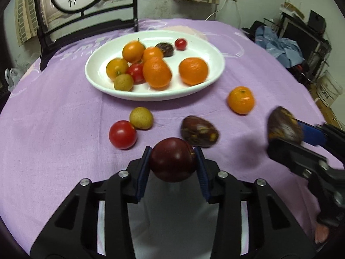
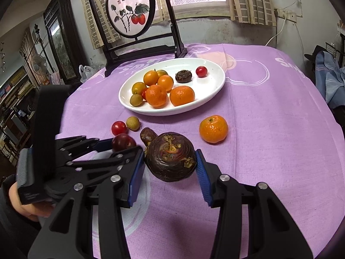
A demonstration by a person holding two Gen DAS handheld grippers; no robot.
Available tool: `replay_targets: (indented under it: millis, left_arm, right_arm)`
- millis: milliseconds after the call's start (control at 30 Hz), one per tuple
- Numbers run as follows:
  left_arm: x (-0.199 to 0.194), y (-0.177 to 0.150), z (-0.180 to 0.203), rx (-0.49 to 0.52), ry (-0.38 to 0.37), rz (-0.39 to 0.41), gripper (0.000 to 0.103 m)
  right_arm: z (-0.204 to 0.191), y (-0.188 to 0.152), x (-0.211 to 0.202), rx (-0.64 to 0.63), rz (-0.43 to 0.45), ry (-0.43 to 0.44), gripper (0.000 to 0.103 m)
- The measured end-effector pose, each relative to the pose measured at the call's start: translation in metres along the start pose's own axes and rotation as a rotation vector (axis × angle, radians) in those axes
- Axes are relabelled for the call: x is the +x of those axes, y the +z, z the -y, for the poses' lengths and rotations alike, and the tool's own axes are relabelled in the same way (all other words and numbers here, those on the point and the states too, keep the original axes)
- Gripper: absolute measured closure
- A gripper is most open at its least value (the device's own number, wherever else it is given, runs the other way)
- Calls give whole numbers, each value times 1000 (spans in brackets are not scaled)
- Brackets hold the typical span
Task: Organize fruits
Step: 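Lower the plum and brown fruit onto the white plate and open both tools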
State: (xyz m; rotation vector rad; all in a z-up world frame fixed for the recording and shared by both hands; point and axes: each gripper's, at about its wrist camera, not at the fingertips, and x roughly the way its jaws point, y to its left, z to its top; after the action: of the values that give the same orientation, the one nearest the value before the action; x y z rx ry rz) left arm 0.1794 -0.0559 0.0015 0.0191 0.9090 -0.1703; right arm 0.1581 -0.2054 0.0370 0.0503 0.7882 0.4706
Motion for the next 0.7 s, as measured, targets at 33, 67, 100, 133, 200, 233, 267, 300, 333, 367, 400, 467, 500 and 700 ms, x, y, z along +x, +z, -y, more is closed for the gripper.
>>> replay_targets:
  millis: [33,67,100,133,200,233,267,300,333,367,400,467,500,700]
  left_arm:
    - [-6,0,1,8,-5,12,62]
    - [-14,3,1,15,-13,31,62]
    - [-19,5,0,15,-17,42,62]
    - [-25,8,-1,12,-19,54,62]
    - [-34,18,-6,9,-20,79,62]
    - [-38,24,-9,10,-13,92,62]
    - [-40,32,-12,12,1,106,62]
    - [-42,38,-14,11,11,115,62]
    - [-43,45,-18,8,16,123,62]
    - [-42,52,-22,1,18,128,62]
    - [-39,61,-27,-13,26,130,62]
    - [-34,75,-34,-30,38,131,62]
    - [-29,82,-38,-38,40,133,62]
    - [15,113,-55,-73,94,76,62]
  right_arm:
    - [0,1,-2,1,17,4,56]
    - [-2,2,-6,-1,41,11,56]
    - [-3,3,-9,-6,65,15,56]
    - [-4,4,-11,-9,86,13,56]
    - [-5,10,-17,3,120,16,56]
    - [-7,14,-19,3,135,23,56]
    - [-8,21,-21,0,151,31,56]
    - [-9,27,-21,-2,155,37,56]
    - [-9,34,-20,-3,152,44,56]
    - [-9,45,-15,-10,146,57,56]
    - [-8,52,-11,-14,144,59,56]
    - [-6,71,4,-22,124,50,56]
    - [-4,77,11,-15,118,47,56]
    - [22,105,65,109,51,55,56]
